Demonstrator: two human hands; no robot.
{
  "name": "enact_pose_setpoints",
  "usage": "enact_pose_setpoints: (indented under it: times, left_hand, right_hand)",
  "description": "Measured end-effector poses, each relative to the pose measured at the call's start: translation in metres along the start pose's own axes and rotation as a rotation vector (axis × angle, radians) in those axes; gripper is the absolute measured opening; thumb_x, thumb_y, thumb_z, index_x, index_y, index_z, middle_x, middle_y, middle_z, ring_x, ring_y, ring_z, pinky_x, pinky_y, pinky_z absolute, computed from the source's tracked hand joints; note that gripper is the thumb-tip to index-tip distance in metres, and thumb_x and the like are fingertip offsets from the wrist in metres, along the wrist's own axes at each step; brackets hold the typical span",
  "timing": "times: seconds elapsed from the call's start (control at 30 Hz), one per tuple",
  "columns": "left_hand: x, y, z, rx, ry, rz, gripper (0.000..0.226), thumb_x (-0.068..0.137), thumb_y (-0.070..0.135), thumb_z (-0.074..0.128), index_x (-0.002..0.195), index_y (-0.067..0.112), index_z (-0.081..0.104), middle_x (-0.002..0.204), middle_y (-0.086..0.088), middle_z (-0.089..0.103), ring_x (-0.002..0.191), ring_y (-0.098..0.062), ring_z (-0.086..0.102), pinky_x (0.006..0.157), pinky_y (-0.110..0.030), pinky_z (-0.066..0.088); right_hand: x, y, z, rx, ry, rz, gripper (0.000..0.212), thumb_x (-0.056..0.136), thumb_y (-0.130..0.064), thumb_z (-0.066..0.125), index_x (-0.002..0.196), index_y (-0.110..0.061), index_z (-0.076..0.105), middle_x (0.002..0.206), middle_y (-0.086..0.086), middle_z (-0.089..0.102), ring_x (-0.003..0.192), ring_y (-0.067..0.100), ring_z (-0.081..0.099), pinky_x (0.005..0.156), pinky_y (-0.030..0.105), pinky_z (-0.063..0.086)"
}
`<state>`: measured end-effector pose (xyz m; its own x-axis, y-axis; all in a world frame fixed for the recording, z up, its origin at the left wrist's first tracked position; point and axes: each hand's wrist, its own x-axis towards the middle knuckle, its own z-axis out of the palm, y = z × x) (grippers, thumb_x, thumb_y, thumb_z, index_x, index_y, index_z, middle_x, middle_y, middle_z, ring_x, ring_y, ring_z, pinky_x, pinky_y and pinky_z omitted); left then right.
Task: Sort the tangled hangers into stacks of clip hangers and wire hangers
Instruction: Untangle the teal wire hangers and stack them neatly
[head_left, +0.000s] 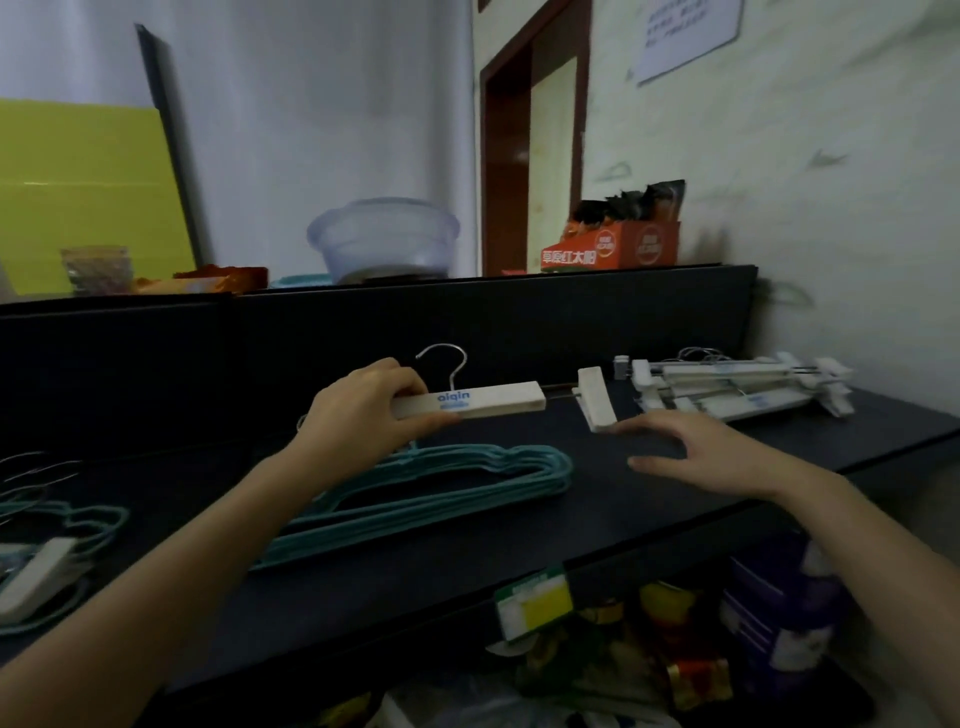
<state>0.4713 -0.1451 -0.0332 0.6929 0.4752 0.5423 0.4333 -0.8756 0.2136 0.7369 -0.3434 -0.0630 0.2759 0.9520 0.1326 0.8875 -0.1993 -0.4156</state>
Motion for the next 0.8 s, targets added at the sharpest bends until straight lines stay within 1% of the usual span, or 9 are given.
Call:
enact_pose_setpoints:
  times: [0.03, 0.13, 0.27, 0.33, 0.4, 0.47, 0.57, 0.7, 0.8]
  left_hand:
    - [0.009, 0.012, 0.009, 0.0, -0.001, 0.005, 0.037, 0.077, 0.057, 0.06, 0.096, 0.025, 0.063, 0.092, 0.01, 0.055, 0.077, -0.009, 0.052, 0.061, -0.025, 0.039]
    - [0.036, 0.054, 0.038, -0.001, -0.011, 0.015, 0.039, 0.077, 0.057, 0.058, 0.098, 0.024, 0.063, 0.095, 0.008, 0.055, 0.08, -0.01, 0.051, 0.063, -0.026, 0.037]
    - [0.076, 0.113, 0.08, -0.02, -0.006, 0.01, 0.039, 0.08, 0.056, 0.056, 0.099, 0.023, 0.062, 0.093, 0.009, 0.052, 0.08, -0.01, 0.05, 0.058, -0.022, 0.036]
    - [0.097, 0.142, 0.102, -0.016, -0.003, 0.009, 0.04, 0.081, 0.056, 0.054, 0.1, 0.021, 0.062, 0.094, 0.007, 0.052, 0.08, -0.012, 0.052, 0.061, -0.024, 0.039]
    - [0.117, 0.168, 0.124, -0.001, 0.001, 0.001, 0.041, 0.083, 0.056, 0.052, 0.1, 0.02, 0.061, 0.095, 0.005, 0.053, 0.08, -0.014, 0.054, 0.066, -0.03, 0.045]
    - [0.138, 0.19, 0.149, 0.002, -0.001, -0.013, 0.042, 0.085, 0.056, 0.05, 0.102, 0.019, 0.061, 0.098, 0.004, 0.053, 0.081, -0.015, 0.055, 0.07, -0.032, 0.049]
    - [0.17, 0.219, 0.184, 0.014, -0.016, -0.035, 0.042, 0.087, 0.053, 0.049, 0.105, 0.017, 0.059, 0.103, 0.0, 0.055, 0.084, -0.017, 0.055, 0.076, -0.036, 0.05]
    - [0.208, 0.242, 0.216, 0.034, -0.04, -0.043, 0.042, 0.087, 0.053, 0.049, 0.103, 0.016, 0.059, 0.102, -0.002, 0.055, 0.083, -0.016, 0.055, 0.073, -0.033, 0.048]
    - [0.229, 0.253, 0.233, 0.044, -0.079, -0.061, 0.043, 0.086, 0.053, 0.049, 0.1, 0.015, 0.062, 0.1, -0.003, 0.057, 0.085, -0.019, 0.056, 0.078, -0.037, 0.049]
  right_hand:
    - [-0.005, 0.014, -0.008, 0.013, 0.018, 0.015, 0.036, 0.088, -0.032, 0.06, 0.123, -0.035, 0.05, 0.124, -0.016, 0.052, 0.116, 0.0, 0.046, 0.099, 0.021, 0.036]
    - [-0.022, 0.057, -0.034, 0.031, 0.06, 0.05, 0.027, 0.089, -0.025, 0.06, 0.114, -0.034, 0.054, 0.116, -0.009, 0.062, 0.107, 0.005, 0.057, 0.095, 0.026, 0.047]
    - [-0.042, 0.116, -0.072, -0.022, 0.11, 0.094, 0.021, 0.089, -0.025, 0.06, 0.108, -0.032, 0.059, 0.109, -0.008, 0.065, 0.099, 0.003, 0.059, 0.088, 0.02, 0.047]
    - [-0.052, 0.145, -0.088, -0.07, 0.118, 0.122, 0.022, 0.089, -0.029, 0.059, 0.111, -0.031, 0.061, 0.107, -0.01, 0.065, 0.097, 0.001, 0.058, 0.088, 0.023, 0.048]
    - [-0.059, 0.171, -0.103, -0.104, 0.131, 0.141, 0.021, 0.088, -0.034, 0.059, 0.11, -0.036, 0.06, 0.104, -0.015, 0.065, 0.095, 0.001, 0.059, 0.087, 0.027, 0.049]
    - [-0.065, 0.192, -0.116, -0.11, 0.151, 0.134, 0.017, 0.087, -0.035, 0.06, 0.102, -0.044, 0.058, 0.099, -0.016, 0.065, 0.091, 0.001, 0.059, 0.084, 0.027, 0.05]
    - [-0.071, 0.22, -0.13, -0.132, 0.184, 0.119, 0.018, 0.085, -0.038, 0.061, 0.092, -0.053, 0.053, 0.094, -0.015, 0.064, 0.087, 0.003, 0.059, 0.081, 0.029, 0.05]
    - [-0.078, 0.246, -0.141, -0.159, 0.147, 0.122, 0.019, 0.086, -0.036, 0.061, 0.103, -0.042, 0.057, 0.103, -0.015, 0.063, 0.093, 0.002, 0.059, 0.084, 0.026, 0.049]
    - [-0.081, 0.262, -0.148, -0.147, 0.146, 0.124, 0.022, 0.086, -0.034, 0.061, 0.108, -0.037, 0.059, 0.107, -0.016, 0.063, 0.095, -0.001, 0.059, 0.085, 0.021, 0.048]
